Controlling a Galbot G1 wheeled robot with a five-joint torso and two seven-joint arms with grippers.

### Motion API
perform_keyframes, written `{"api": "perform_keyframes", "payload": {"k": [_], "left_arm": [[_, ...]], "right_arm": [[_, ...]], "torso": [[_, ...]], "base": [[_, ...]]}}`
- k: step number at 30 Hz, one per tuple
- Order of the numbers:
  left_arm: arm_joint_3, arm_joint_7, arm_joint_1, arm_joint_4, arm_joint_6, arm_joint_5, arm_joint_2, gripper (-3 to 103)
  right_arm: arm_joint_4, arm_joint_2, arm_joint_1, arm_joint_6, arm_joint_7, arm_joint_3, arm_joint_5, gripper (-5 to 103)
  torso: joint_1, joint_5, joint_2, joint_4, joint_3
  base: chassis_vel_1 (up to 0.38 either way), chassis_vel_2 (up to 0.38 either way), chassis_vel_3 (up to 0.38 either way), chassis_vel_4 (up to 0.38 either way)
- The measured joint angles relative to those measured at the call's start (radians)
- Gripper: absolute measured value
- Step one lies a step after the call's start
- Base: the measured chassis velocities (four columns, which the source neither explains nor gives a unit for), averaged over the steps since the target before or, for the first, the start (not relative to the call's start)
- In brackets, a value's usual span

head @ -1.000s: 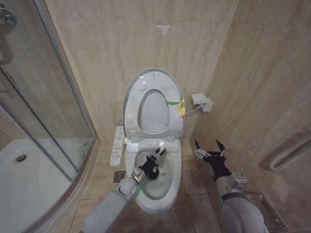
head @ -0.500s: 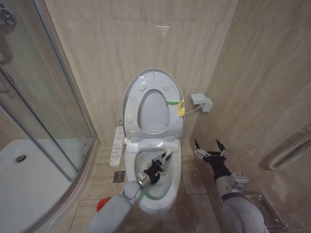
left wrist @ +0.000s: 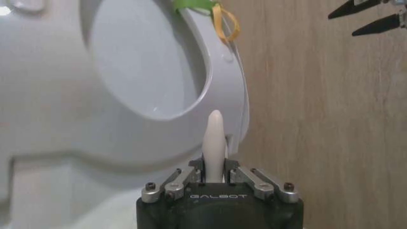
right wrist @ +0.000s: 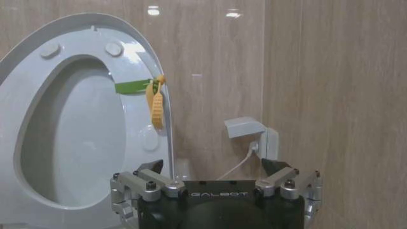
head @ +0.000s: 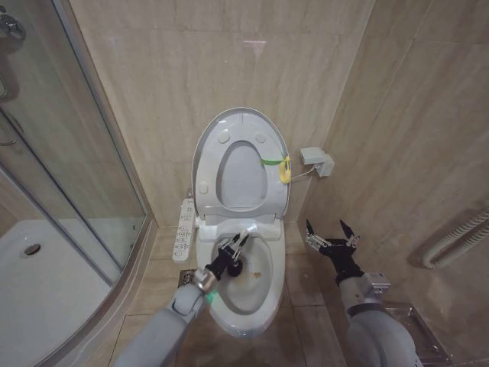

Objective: Open the toilet lid, clean the toilet bowl with a toilet brush, close the toilet lid, and flush.

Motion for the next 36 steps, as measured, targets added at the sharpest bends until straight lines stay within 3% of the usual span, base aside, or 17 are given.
{"api": "perform_keyframes", "payload": {"k": [12, 24, 36], "left_arm": [[-0.022, 0.027, 0.06, 0.01, -0.021, -0.03, 0.036, 20], [0.017, 0.057, -0.001, 0.154, -0.032, -0.043, 0.007, 20], [0.051, 0.026, -0.048, 0.05, -0.009, -0.046, -0.021, 20]], "right_arm": [[0.0, 0.0, 0.0, 0.0, 0.0, 0.0, 0.0, 100], [0.0, 0.0, 0.0, 0.0, 0.0, 0.0, 0.0, 100], [0.0, 0.0, 0.0, 0.0, 0.0, 0.0, 0.0, 100]], "torso": [[0.0, 0.0001, 0.0, -0.0002, 0.0], [0.0, 0.0003, 0.0, 0.0, 0.0], [0.0, 0.0002, 0.0, -0.0004, 0.0]], "base": [[0.0, 0.0, 0.0, 0.0], [0.0, 0.0, 0.0, 0.0], [0.0, 0.0, 0.0, 0.0]]}}
